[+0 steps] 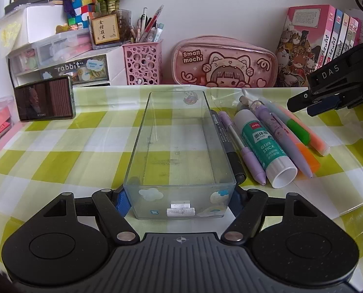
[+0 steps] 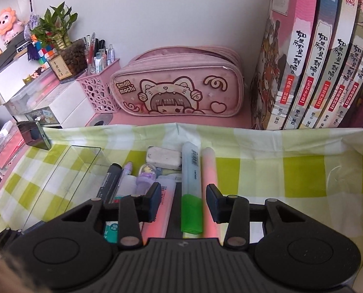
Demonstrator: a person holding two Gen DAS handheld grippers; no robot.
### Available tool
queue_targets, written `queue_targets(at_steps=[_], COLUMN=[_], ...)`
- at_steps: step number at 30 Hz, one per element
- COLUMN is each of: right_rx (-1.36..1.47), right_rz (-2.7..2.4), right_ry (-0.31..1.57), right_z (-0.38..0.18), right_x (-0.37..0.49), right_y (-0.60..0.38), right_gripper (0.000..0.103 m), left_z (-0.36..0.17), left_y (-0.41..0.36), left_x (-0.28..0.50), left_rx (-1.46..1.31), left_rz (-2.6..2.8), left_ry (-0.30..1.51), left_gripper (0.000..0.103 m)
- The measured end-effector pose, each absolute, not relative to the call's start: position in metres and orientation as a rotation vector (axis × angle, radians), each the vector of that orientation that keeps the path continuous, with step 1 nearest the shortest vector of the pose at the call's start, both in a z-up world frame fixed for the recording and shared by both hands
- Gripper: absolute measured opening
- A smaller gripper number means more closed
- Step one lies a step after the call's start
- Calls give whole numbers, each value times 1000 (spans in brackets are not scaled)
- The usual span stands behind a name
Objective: Organize stationery
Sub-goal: 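Move the left tool to the clear box while the right tool reaches the pink highlighter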
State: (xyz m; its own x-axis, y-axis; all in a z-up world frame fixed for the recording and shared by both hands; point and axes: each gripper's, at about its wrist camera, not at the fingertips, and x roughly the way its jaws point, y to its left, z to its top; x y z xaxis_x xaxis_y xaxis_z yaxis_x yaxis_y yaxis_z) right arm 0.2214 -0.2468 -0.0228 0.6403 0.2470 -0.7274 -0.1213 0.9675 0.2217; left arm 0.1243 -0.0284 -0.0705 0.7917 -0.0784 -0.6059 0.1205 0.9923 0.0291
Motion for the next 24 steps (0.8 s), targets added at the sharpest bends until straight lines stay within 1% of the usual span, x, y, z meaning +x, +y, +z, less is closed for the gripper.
queue_targets(at_steps=[4, 8, 12, 17, 20, 21, 22, 24], right_rx=[147, 212, 174, 269, 206, 199, 194, 174], right_rz=[172, 211, 218, 222, 168, 169, 171, 183], right_ry=[899, 915, 917, 905, 925, 924, 927, 926], right_z=[-35, -43, -42, -41, -46, -47, -47, -47], right_x=[230, 235, 237, 238, 240, 241, 242, 243], right_y=[-253, -264, -259, -277, -272, -270, -268, -262], right_gripper=[38, 38, 38, 37, 33, 30, 23, 15], left_z=[-71, -72, -72, -72, -72, -72, -72, -72], left_y=[-31, -31, -30, -30, -30, -30, -30, -30], left_x=[121, 120, 119, 119, 119, 119, 119, 119], left_rx=[65, 62, 56, 53, 54, 54, 54, 55], left_rz=[-91, -85, -87, -87, -87, -87, -87, -87], left_ry=[637, 627, 624, 621, 621, 621, 621, 621], left_gripper=[73, 73, 73, 73, 73, 73, 73, 73])
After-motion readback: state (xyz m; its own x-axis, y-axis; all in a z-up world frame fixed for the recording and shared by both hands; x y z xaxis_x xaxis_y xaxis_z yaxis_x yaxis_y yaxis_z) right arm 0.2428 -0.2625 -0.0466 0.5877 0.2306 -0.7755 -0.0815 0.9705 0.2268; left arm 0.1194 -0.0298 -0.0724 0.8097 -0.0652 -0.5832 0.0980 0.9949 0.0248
